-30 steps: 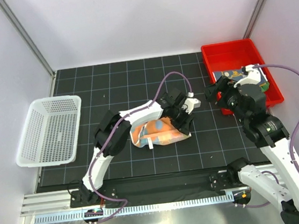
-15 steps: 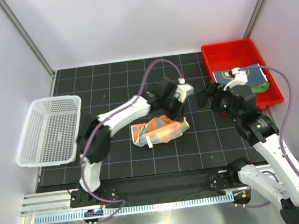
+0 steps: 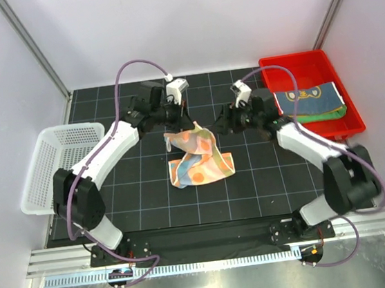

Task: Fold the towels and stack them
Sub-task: Flatten out the crumpled towel

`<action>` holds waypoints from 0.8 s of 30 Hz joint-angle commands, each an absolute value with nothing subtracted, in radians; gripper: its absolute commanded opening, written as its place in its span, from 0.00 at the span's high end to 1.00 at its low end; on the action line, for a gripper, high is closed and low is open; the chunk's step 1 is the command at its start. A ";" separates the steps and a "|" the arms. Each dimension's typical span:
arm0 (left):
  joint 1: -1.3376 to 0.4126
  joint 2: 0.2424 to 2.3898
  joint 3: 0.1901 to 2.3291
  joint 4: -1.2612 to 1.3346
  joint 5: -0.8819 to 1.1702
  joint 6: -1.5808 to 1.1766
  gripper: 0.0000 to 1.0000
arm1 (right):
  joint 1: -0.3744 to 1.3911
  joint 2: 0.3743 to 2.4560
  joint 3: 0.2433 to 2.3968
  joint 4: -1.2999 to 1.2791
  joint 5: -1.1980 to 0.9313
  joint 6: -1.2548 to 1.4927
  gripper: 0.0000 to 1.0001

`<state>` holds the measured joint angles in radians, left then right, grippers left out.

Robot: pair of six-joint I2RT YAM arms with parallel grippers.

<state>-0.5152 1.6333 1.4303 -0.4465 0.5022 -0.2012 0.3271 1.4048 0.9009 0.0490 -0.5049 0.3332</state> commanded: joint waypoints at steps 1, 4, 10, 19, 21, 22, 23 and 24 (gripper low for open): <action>-0.463 1.661 1.463 -0.486 0.550 -0.189 1.00 | 0.328 1.573 1.084 0.177 -0.667 0.299 0.29; -0.420 1.674 1.485 -0.491 0.659 -0.199 1.00 | 0.328 1.660 1.095 0.309 -0.826 0.359 0.25; -0.422 1.710 1.528 -0.468 0.822 -0.198 1.00 | 0.331 1.562 0.999 0.462 -0.902 0.242 0.18; -0.423 1.715 1.520 -0.428 1.011 -0.161 1.00 | 0.341 1.552 1.037 0.477 -1.077 0.187 0.48; -0.423 1.712 1.520 -0.417 1.032 -0.166 1.00 | 0.350 1.568 1.045 0.476 -1.092 0.184 0.48; -0.423 1.715 1.523 -0.414 1.040 -0.167 1.00 | 0.353 1.574 1.048 0.476 -1.098 0.183 0.48; -0.425 1.715 1.526 -0.413 1.045 -0.169 1.00 | 0.356 1.583 1.049 0.479 -1.104 0.183 0.48; -0.425 1.717 1.526 -0.413 1.048 -0.167 1.00 | 0.359 1.588 1.057 0.480 -1.111 0.187 0.48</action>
